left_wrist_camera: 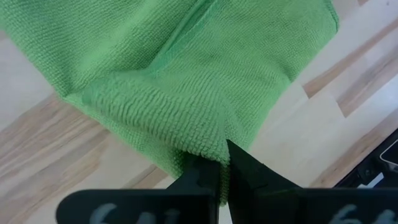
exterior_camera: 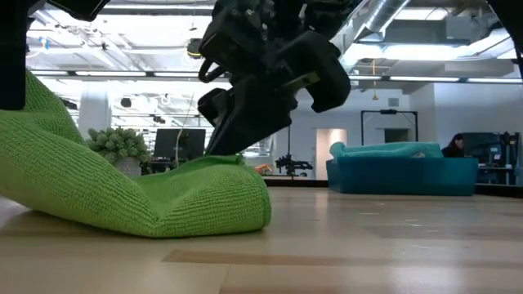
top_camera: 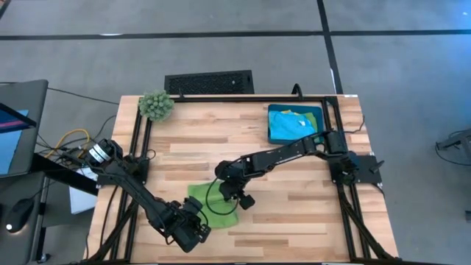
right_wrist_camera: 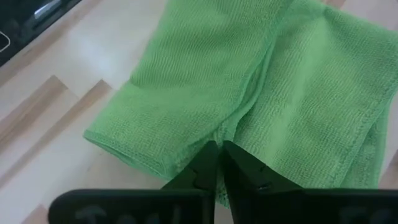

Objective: Fold microfiber towels
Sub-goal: Fold the green microfiber cloth

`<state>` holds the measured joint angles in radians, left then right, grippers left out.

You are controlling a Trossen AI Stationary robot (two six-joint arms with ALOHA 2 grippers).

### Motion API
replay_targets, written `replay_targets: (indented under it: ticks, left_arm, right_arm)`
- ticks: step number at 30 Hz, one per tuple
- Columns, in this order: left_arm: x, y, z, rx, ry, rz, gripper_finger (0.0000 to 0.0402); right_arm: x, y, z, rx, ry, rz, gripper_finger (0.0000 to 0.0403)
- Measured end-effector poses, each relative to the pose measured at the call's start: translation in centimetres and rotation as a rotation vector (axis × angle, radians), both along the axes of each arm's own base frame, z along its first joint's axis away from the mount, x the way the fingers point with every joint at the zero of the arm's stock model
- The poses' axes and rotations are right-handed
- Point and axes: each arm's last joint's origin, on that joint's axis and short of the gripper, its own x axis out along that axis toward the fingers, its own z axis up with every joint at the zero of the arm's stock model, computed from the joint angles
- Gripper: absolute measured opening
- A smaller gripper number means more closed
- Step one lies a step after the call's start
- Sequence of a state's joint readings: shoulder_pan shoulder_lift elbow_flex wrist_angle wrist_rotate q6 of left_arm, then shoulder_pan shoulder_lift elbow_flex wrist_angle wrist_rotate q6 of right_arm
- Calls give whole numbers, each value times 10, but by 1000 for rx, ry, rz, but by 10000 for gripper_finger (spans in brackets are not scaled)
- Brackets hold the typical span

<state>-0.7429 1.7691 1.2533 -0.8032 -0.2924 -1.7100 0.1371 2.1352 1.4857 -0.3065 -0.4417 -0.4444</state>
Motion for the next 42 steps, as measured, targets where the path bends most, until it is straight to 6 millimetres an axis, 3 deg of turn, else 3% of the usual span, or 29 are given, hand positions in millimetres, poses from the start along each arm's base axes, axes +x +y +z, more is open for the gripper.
replay_targets:
  ticks: [6, 10, 22, 28, 32, 42]
  left_arm:
    - [0, 0, 0, 0, 0, 0, 0]
    - [0, 0, 0, 0, 0, 0, 0]
    - [0, 0, 0, 7, -8, 8, 0]
    - [1, 2, 23, 132, -17, -1, 0]
    - [-2, 4, 38, 171, 21, -11, 0]
    - [-4, -1, 39, 72, 93, -33, 0]
  right_arm:
    - [0, 2, -1, -4, -4, 12, 46]
    - [-1, 3, 1, -3, -6, 14, 15]
    - [4, 13, 28, -29, -6, 73, 4]
    - [8, 22, 41, -65, -38, 71, 3]
    - [12, 16, 51, -102, -57, 32, 2]
    - [22, -8, 68, -160, -99, -34, 1]
